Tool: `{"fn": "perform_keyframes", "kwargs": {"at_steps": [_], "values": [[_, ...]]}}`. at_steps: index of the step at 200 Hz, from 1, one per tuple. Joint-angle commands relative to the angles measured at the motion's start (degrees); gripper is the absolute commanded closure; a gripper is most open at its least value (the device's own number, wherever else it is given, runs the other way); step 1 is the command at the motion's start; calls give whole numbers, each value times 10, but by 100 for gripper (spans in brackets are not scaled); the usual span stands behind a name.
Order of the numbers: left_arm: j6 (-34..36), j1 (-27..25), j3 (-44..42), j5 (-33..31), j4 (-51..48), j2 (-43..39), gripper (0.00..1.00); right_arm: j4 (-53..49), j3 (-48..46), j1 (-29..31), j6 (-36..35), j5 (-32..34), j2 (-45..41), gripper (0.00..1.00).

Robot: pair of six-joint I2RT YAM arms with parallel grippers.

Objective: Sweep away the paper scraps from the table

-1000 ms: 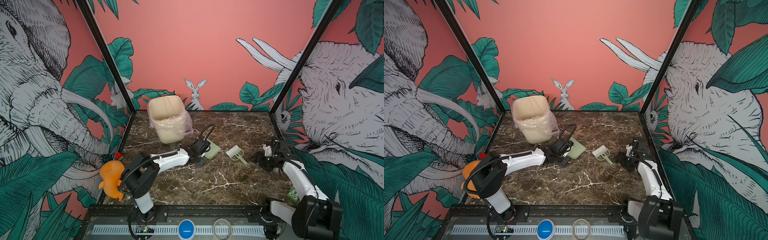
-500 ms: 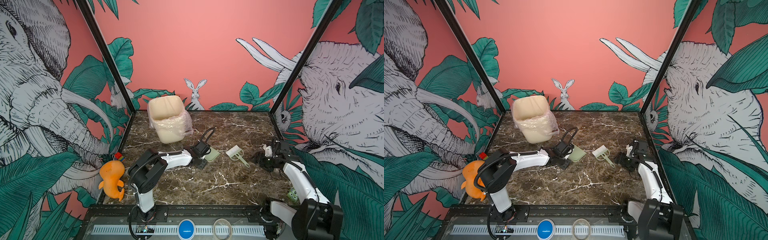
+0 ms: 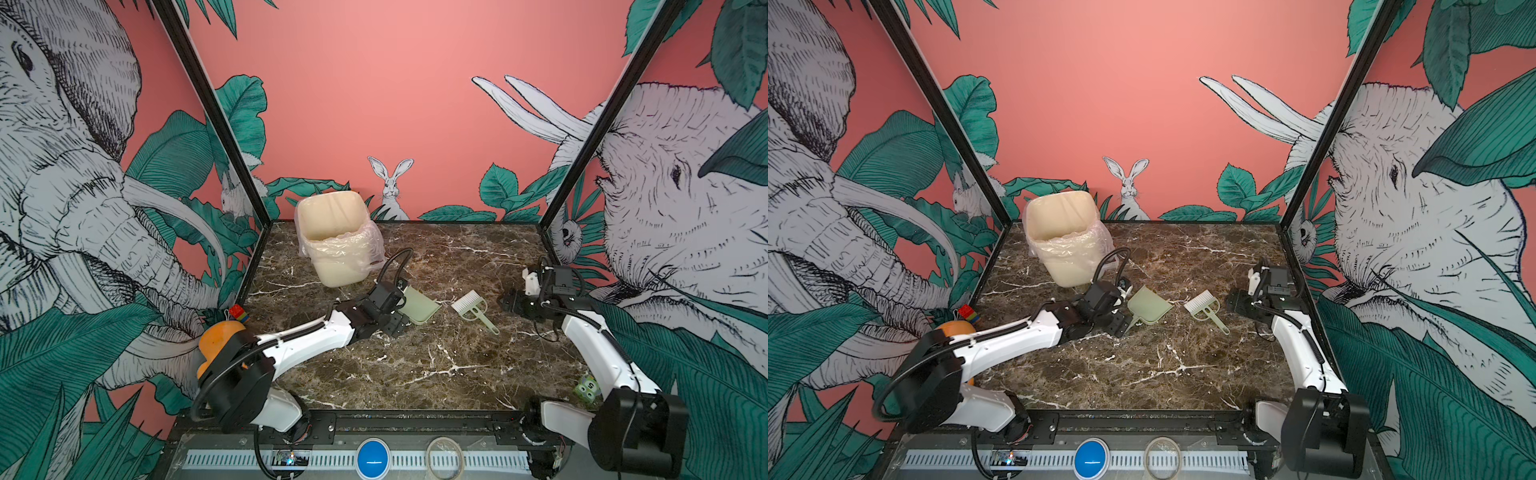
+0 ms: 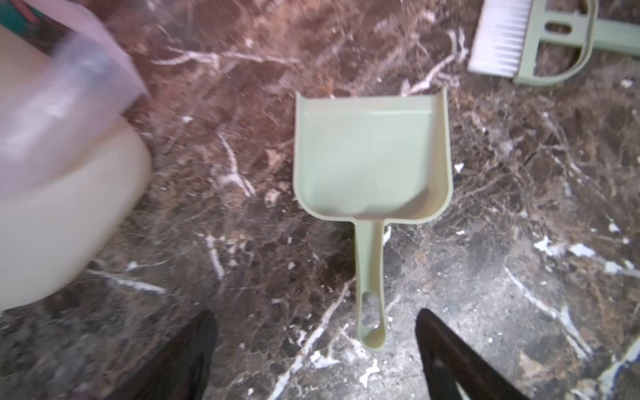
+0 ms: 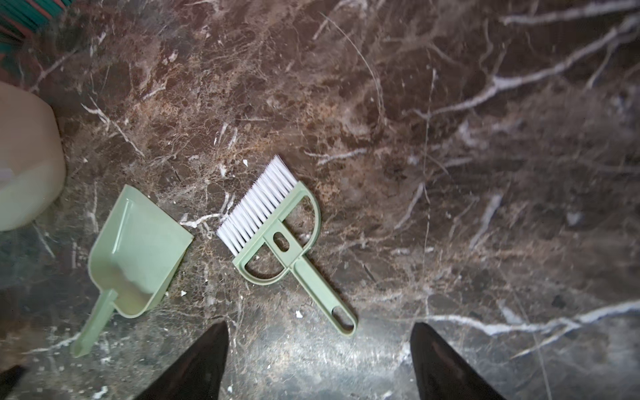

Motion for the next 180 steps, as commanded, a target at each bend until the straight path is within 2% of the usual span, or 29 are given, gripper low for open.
{"fn": "perform_keyframes", "kwargs": {"at_steps": [1,31,64,78,101,126,145,165,180], "values": [[34,31,-33,-51,6,-53,1,57,17,34,-46,83,19,14],[74,129,-78,-69,31,-115,1,124,0,55,-83,132,36,7],[119,197,-116,-119,106,-143,1,251,-62,59,-109,162,43,1],[141,217,-149,-135,182,-149,1,314,-93,63,-122,175,48,1],[163,265,-209,-111,314,-149,1,400,-123,69,-146,195,70,1],[166,312,-245,-79,416,-111,1,500,-156,71,-164,200,93,1],[199,318,-275,-97,545,-48,1,570,-178,71,-175,196,109,1],[221,320,-283,-113,628,16,1,613,-188,71,-185,194,121,1],[207,330,-288,-104,676,51,1,639,-196,71,-190,189,126,1]]}}
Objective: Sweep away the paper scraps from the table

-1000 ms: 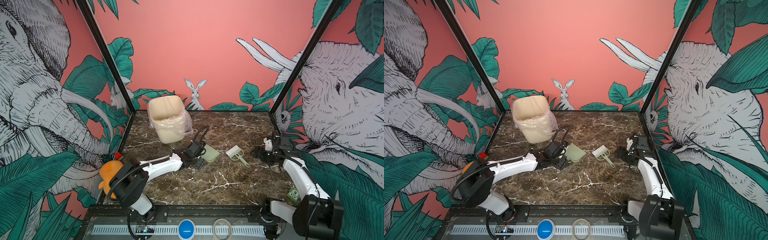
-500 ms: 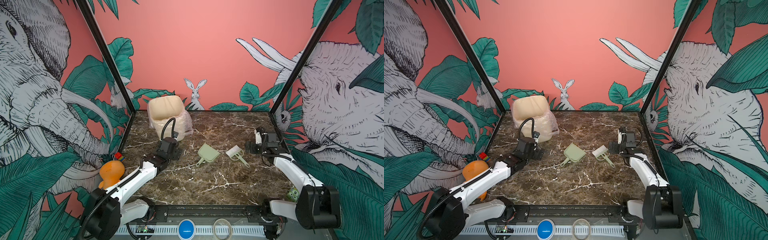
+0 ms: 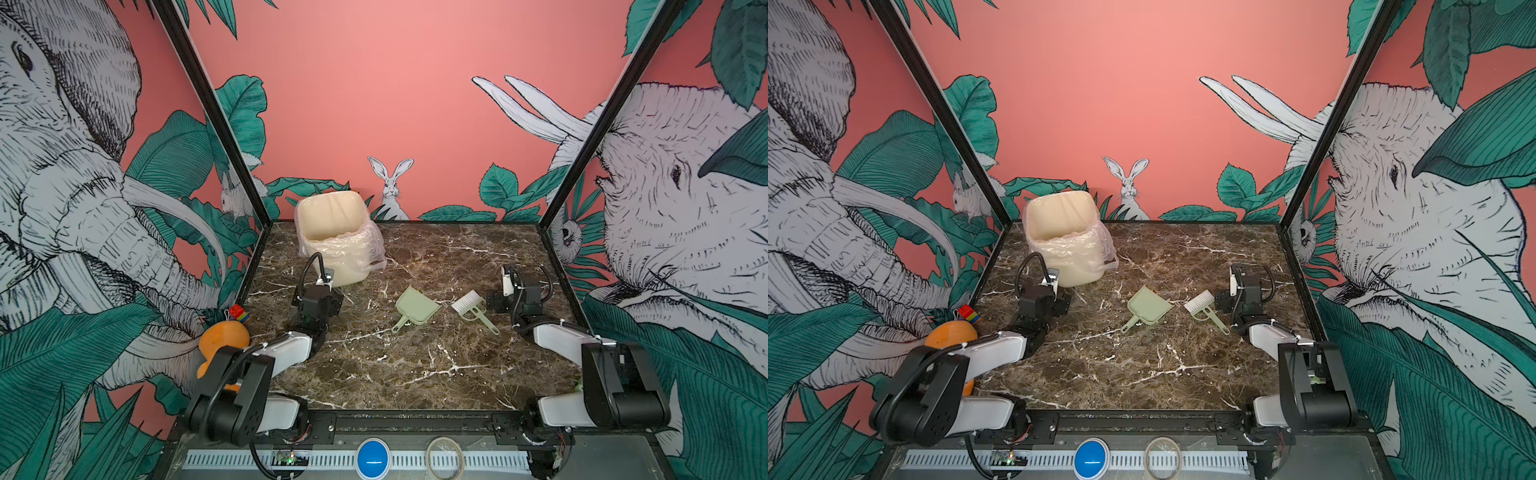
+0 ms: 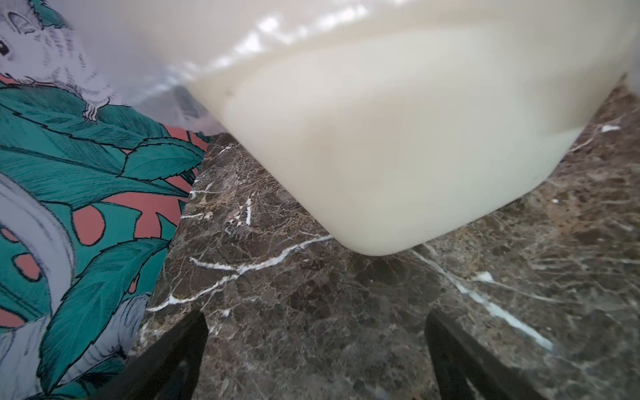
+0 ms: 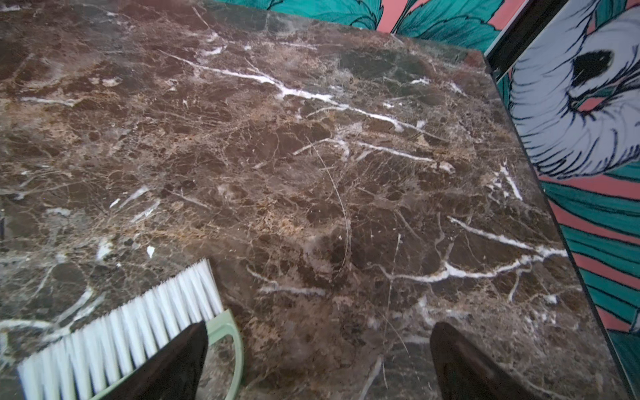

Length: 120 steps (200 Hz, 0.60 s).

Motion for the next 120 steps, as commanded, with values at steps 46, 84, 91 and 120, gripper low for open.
{"fn": "perform_keyframes", "kwargs": {"at_steps": [46,84,91,120], "values": [[-22,50,-46,37,226,54,2,237,-63,2,-29,-14,36,1],[-26,59,-51,58,237,58,2,301,-91,-1,-25,-8,55,1],[-28,61,-53,60,243,61,2,332,-100,-1,-25,-10,69,1],[-41,78,-58,79,289,96,2,362,-111,-2,-23,-4,81,1]]}}
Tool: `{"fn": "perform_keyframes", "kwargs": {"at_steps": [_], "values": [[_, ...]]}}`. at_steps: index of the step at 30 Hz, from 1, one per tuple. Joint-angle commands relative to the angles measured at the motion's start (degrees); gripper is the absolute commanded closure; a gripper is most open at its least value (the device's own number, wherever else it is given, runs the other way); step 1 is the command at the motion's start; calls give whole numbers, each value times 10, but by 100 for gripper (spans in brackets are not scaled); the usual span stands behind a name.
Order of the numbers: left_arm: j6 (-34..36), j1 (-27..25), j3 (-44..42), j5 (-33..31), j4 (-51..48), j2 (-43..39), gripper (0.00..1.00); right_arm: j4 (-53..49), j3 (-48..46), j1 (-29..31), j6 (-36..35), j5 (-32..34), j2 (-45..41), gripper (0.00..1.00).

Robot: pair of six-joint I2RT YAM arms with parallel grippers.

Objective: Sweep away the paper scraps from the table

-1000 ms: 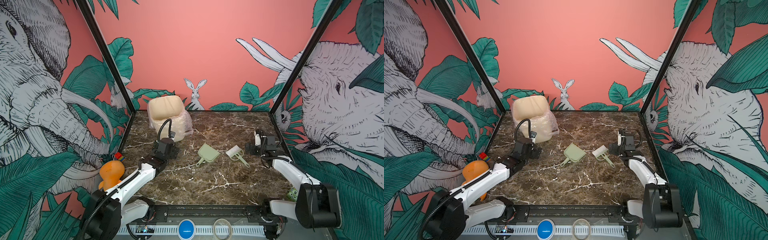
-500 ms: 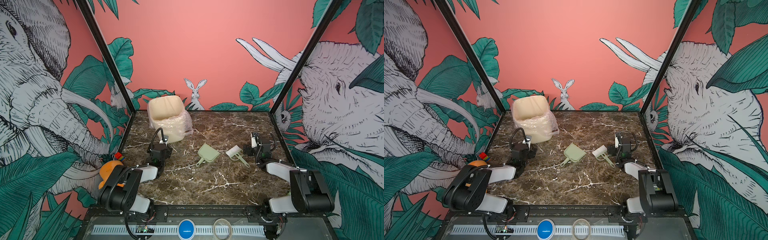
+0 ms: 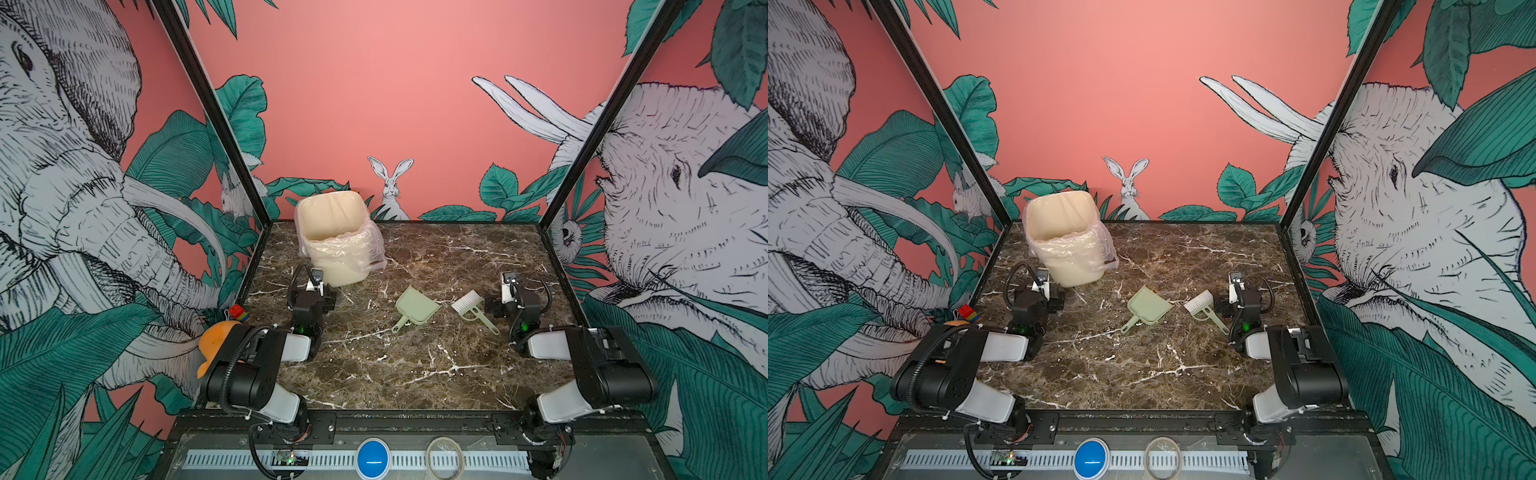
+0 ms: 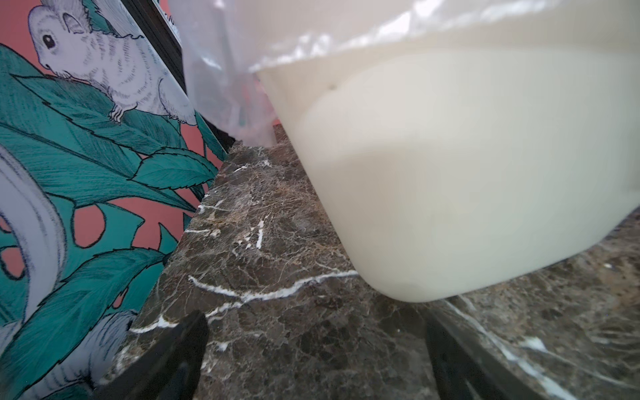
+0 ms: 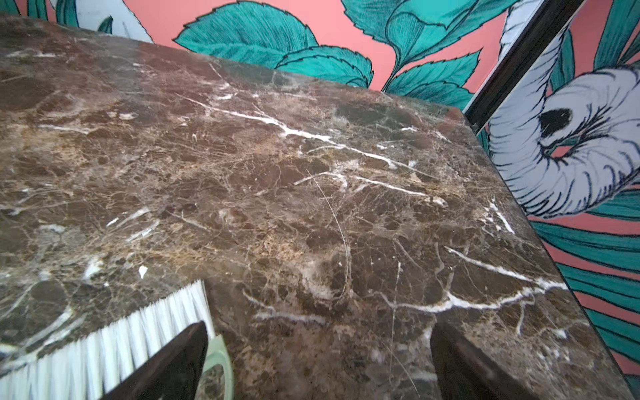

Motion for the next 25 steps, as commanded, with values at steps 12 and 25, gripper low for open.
{"fn": "perform_keyframes", "kwargs": {"at_steps": [12,25], "values": [[-31,15,22,-16,14,36,0,79,-4,-1,8,30,5,1],[-38,19,27,-8,-16,27,0,82,-6,0,9,35,5,1]]}}
